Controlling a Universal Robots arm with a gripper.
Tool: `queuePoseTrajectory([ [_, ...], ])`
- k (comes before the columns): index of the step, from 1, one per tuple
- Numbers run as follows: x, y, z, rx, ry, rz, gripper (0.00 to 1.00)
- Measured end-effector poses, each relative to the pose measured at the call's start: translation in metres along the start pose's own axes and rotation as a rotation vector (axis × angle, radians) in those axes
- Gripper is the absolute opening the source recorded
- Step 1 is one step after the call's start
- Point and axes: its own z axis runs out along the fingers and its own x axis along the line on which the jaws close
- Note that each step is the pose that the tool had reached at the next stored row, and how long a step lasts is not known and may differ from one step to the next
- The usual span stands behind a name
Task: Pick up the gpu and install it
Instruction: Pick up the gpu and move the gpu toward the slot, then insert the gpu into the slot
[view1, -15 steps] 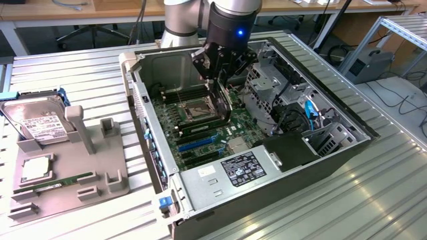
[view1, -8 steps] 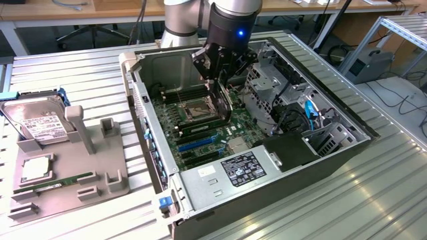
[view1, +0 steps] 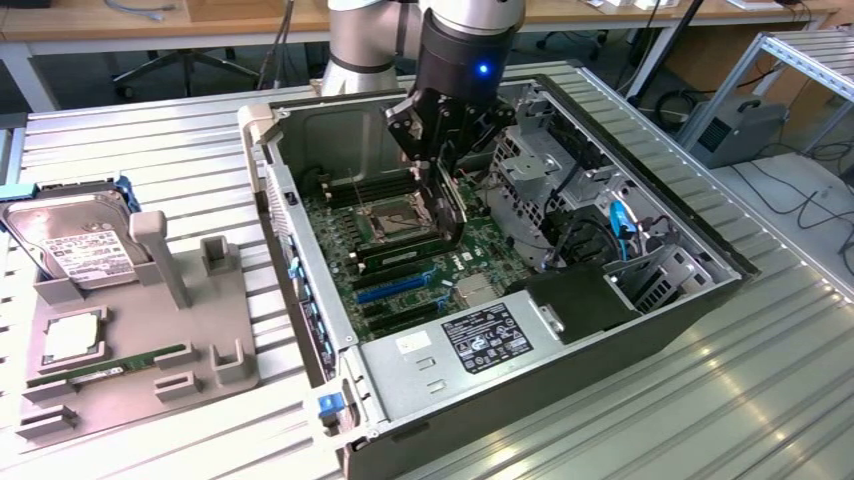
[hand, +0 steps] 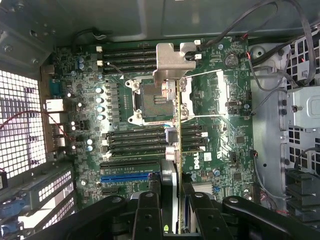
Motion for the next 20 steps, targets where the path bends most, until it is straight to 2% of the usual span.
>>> queuePoseTrajectory([
  [12, 0.0000, 0.0000, 0.0000, 0.0000, 0.0001, -0.002, 0.27],
  [20, 0.0000, 0.0000, 0.0000, -0.0012, 0.0012, -0.049, 0.27],
])
